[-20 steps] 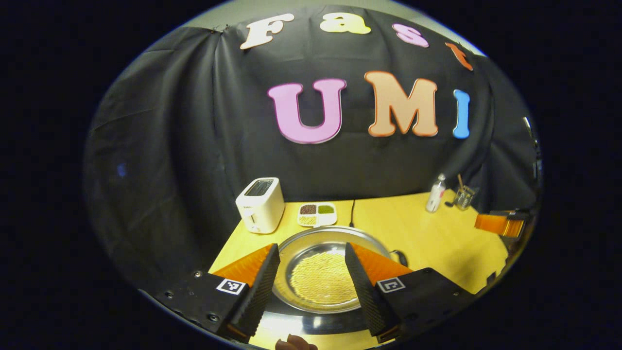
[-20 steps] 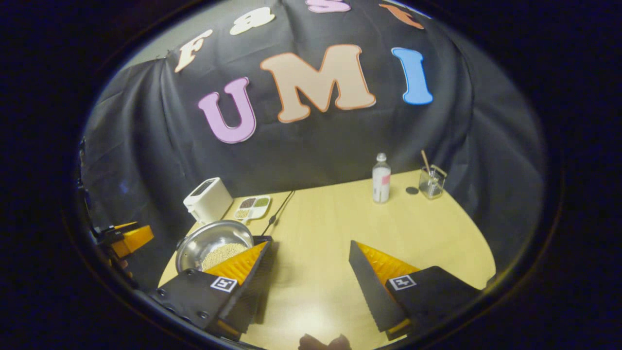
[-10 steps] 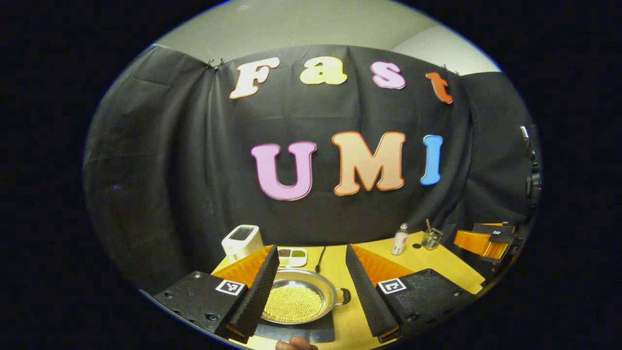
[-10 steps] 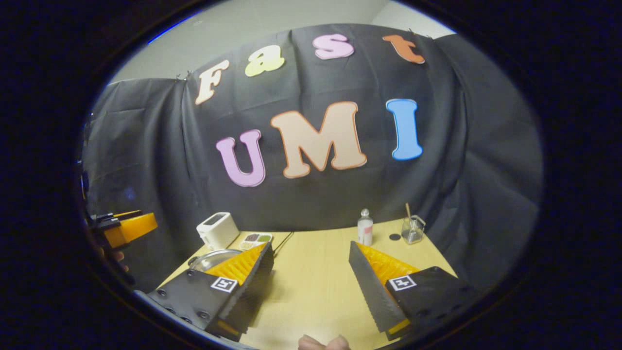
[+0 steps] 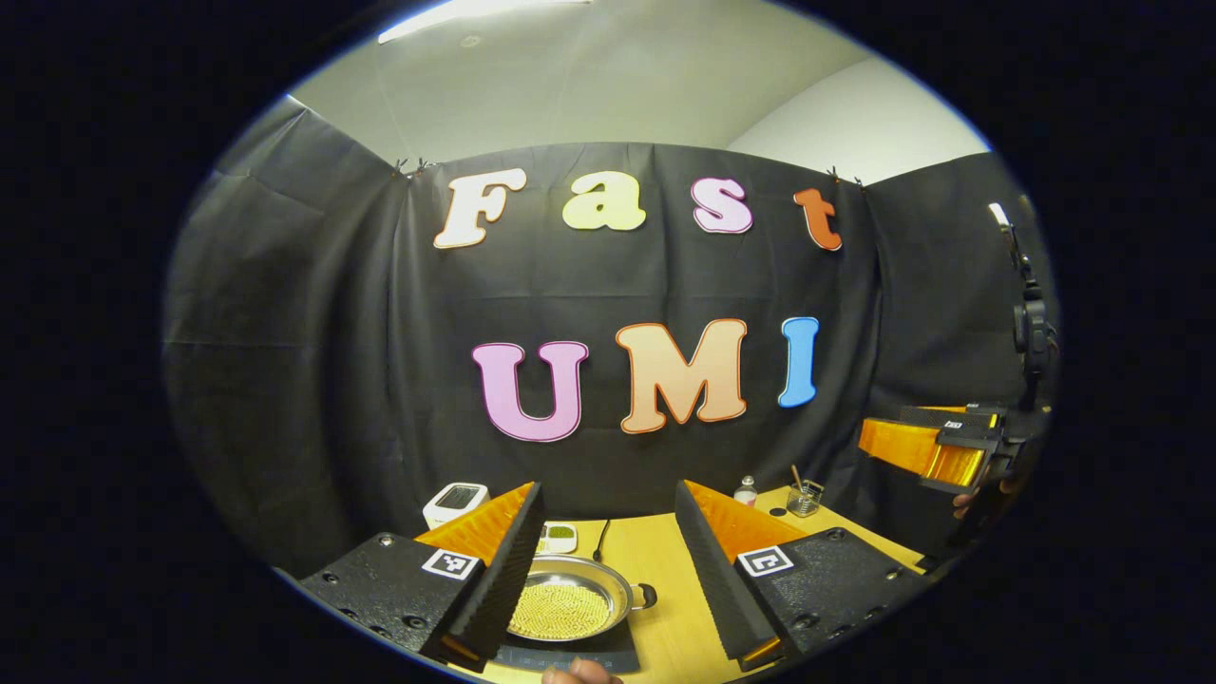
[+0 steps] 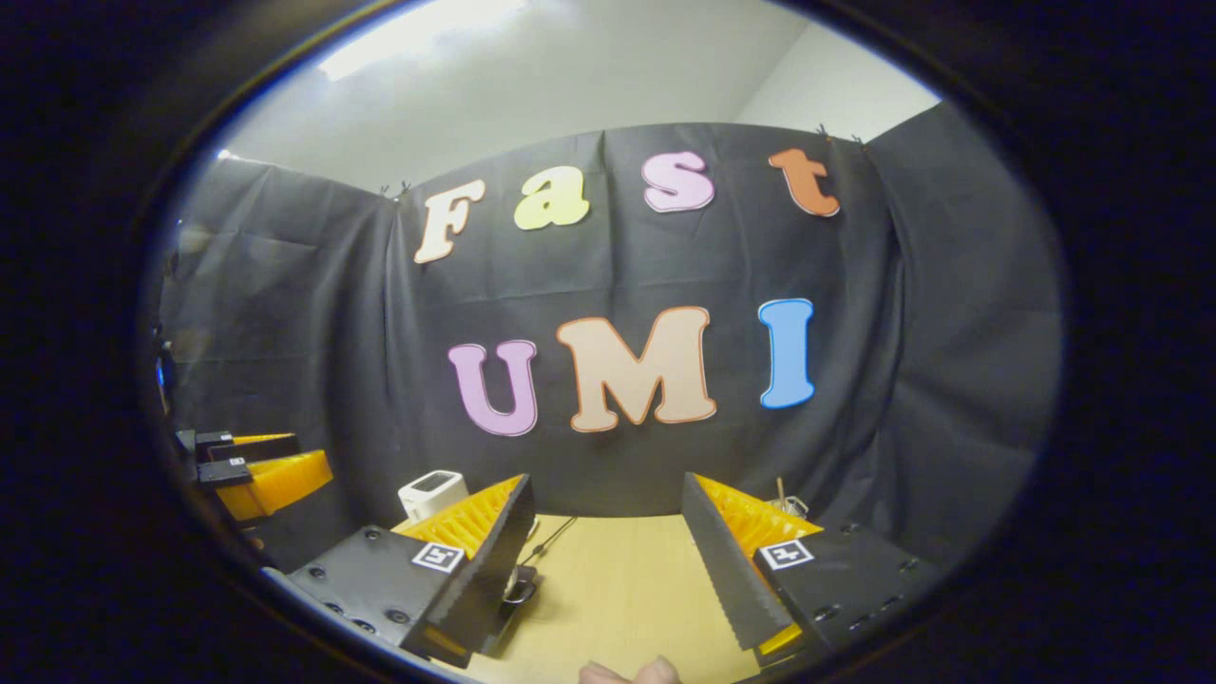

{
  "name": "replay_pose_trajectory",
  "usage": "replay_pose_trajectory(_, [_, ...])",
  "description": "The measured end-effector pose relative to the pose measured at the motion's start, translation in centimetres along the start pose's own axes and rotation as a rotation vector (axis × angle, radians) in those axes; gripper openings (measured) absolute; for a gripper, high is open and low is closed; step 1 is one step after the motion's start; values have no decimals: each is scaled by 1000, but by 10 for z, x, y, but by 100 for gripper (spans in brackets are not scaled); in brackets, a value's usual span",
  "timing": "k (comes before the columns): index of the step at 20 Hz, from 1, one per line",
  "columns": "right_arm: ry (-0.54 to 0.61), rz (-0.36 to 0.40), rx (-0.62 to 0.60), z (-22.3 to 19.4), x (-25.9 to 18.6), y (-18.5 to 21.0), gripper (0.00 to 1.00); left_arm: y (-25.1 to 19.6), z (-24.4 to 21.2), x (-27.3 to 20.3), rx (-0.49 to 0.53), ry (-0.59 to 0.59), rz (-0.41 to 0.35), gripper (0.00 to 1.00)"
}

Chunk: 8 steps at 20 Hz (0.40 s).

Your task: First push the handle of the pot to place it horizontally, then grasp the pot with both hands and set it on the induction cooktop.

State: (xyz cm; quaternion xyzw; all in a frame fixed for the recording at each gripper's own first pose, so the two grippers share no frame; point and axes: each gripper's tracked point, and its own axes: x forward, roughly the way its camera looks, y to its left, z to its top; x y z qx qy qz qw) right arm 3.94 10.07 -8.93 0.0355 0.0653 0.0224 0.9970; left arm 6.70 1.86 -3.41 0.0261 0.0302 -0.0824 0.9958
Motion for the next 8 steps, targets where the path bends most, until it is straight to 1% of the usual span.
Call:
replay_pose_trajectory(2, [-3, -11, -1, 1, -15, 4, 93, 7, -7, -9, -16, 9, 4, 84])
replay_pose_trajectory(4, [-35, -28, -37, 5, -27, 4, 93, 13, -12, -17, -19, 0, -3, 84])
replay_pose_trajectory(6, [-54, -27, -82, 2, -36, 9, 93, 16, -15, -20, -24, -25, -14, 84])
replay_pose_trajectory(8, [-19, -20, -90, -8, -41, 17, 93, 29, -23, -33, -28, 9, 21, 84])
